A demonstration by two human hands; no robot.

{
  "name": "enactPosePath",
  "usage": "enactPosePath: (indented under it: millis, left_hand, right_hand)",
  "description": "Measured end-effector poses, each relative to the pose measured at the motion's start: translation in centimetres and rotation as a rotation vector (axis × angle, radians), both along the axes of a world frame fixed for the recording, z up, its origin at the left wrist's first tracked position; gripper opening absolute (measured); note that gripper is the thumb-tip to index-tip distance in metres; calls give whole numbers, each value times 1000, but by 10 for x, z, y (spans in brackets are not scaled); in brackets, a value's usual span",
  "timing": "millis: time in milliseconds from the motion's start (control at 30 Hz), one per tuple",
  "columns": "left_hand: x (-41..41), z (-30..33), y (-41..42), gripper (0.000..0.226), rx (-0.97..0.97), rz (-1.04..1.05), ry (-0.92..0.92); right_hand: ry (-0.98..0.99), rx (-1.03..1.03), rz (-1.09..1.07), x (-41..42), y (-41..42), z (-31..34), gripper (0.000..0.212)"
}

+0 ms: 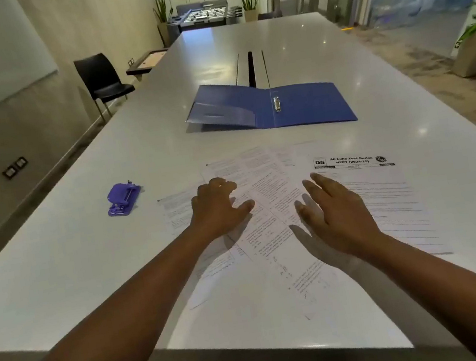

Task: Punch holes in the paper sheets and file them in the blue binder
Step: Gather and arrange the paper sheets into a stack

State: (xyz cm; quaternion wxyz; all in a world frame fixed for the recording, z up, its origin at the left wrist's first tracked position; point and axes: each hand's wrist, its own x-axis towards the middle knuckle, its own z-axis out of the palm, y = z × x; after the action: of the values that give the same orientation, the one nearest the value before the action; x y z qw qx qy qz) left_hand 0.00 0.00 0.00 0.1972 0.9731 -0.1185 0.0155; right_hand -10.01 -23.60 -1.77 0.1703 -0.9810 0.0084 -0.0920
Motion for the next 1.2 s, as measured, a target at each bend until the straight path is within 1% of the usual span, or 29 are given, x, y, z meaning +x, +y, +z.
enactPosePath:
  millis: [67,133,167,200,267,300,367,433,467,533,600,633,667,733,800,867,933,967,1000,1100,1200]
  left_hand:
    - [1,-3,8,84,-33,8,184]
    - [0,-7,17,95,-63,13,293]
    - [0,-8,19,99,-64,7,294]
    - [-1,-8,19,101,-49,5,293]
    - [2,-8,22,105,-7,13,293]
    - [3,-9,24,109,25,17,296]
    - [6,-12,27,112,128,22,290]
    - [8,-14,30,103,210,28,268]
    - [8,-14,30,101,210,39,269]
    - [9,-12,32,106,159,63,288]
    - [12,-13,32,114,53,90,314]
    - [12,-14,31,113,-2,101,304]
    - [13,-15,31,107,-49,110,289]
    - [14,-19,29,82,-168,123,249]
    - [13,-24,25,55,-339,153,209]
    - [7,-27,21,34,-510,186,158]
    - [1,-32,16,22,-804,223,202]
    - [-2,-35,14,22,-964,242,244]
    - [-4,-37,12,25,-1082,274,268]
    - [-9,-36,6,34,-1254,365,288]
    - [-16,-31,2,24,-1388,417,342]
  right_hand:
    - [35,2,-17,-5,-1,-4,72]
    - [65,-23,-11,-11,-2,-14,77]
    - [66,-38,-3,-13,-2,-20,76]
    - [60,-57,9,-13,-3,-26,70]
    - [65,-71,17,-14,-7,-35,39]
    - [61,-71,23,-15,-9,-39,27]
    - [43,-67,26,-15,-11,-42,24]
    - [12,-76,24,-16,-10,-42,26]
    - [7,-80,24,-16,-10,-42,27]
    - [8,-74,25,-16,-11,-42,30]
    - [10,-71,22,-17,-10,-40,30]
    - [4,-65,23,-16,-10,-39,29]
    - [0,-56,25,-16,-10,-39,28]
    - [-6,-59,27,-15,-10,-39,27]
    - [-9,-62,25,-15,-10,-38,26]
    - [-18,-54,24,-16,-10,-38,26]
    - [-31,-41,22,-16,-11,-38,24]
    - [-33,-38,22,-16,-10,-37,24]
    - [-34,-34,23,-16,-11,-37,23]
    - [-47,-8,20,-17,-11,-37,23]
    - [-64,29,-1,-18,-10,-36,23]
